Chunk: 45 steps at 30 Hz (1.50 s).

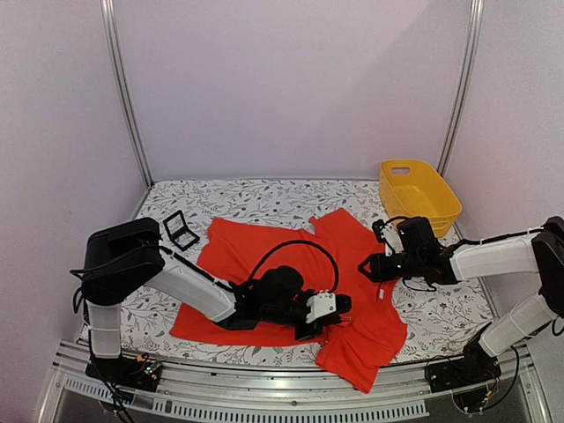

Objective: Pin the brooch onto the clothing

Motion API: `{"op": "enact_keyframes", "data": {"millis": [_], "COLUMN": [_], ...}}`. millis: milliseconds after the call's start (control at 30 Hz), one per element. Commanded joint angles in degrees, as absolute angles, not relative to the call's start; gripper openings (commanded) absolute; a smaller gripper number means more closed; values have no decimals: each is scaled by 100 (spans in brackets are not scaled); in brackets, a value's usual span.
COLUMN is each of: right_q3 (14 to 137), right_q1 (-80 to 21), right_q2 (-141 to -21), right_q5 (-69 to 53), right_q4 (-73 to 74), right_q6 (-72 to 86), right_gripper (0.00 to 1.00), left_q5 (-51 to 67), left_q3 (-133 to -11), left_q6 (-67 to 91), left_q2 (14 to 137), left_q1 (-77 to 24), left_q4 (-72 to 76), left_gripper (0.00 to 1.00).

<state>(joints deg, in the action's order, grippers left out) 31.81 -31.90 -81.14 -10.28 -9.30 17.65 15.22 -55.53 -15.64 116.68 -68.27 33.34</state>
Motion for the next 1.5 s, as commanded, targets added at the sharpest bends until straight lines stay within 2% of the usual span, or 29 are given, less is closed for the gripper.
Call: {"op": "enact_keyframes", "data": {"millis": [0, 133, 233, 267, 367, 633, 867, 1067, 1200, 1333, 1467], "right_q3": [3626, 3895, 4126, 4203, 4463, 5431, 6694, 7448, 7766, 7941, 7487], "right_q1": [-3155, -3147, -3147, -3147, -3109, -2746, -2473, -2443, -2443, -2512, -2706], "right_q2": [-8660, -9216, -9560, -9682, -9981, -10773, -11702, -12071, -11805, -11074, -10265], "right_q5": [-95, 387, 390, 398, 452, 305, 252, 218, 61, 89, 62], "right_q4": [266, 438, 591, 661, 791, 1065, 1459, 1849, 2084, 2504, 3049], "right_q6": [1981, 1950, 1887, 1875, 1848, 1459, 1002, 631, 408, 578, 1019], "right_gripper": [42, 41, 41, 41, 41, 42, 42, 42, 41, 38, 28], "left_q5": [-159, -1116, -1462, -1489, -1365, -1053, -823, -832, -1123, -1645, -1872], "left_q3": [-5349, -5231, -5281, -5282, -5265, -5328, -5368, -5322, -5977, -6614, -7224], "left_q6": [-2758, -3333, -3474, -3484, -3393, -2899, -2202, -811, 251, 664, 903], "left_q2": [11625, 11830, 11919, 11895, 11762, 11204, 10485, 9828, 10010, 10404, 11035], "left_q1": [-7231, -7519, -7668, -7691, -7772, -7861, -7738, -6787, -5420, -4505, -3748], "left_q4": [3289, 3624, 3514, 3436, 3154, 2138, 1035, 325, -510, -784, -1193], "left_gripper": [0, 3, 11, 16, 41, 62, 64, 63, 59, 56, 54]}}
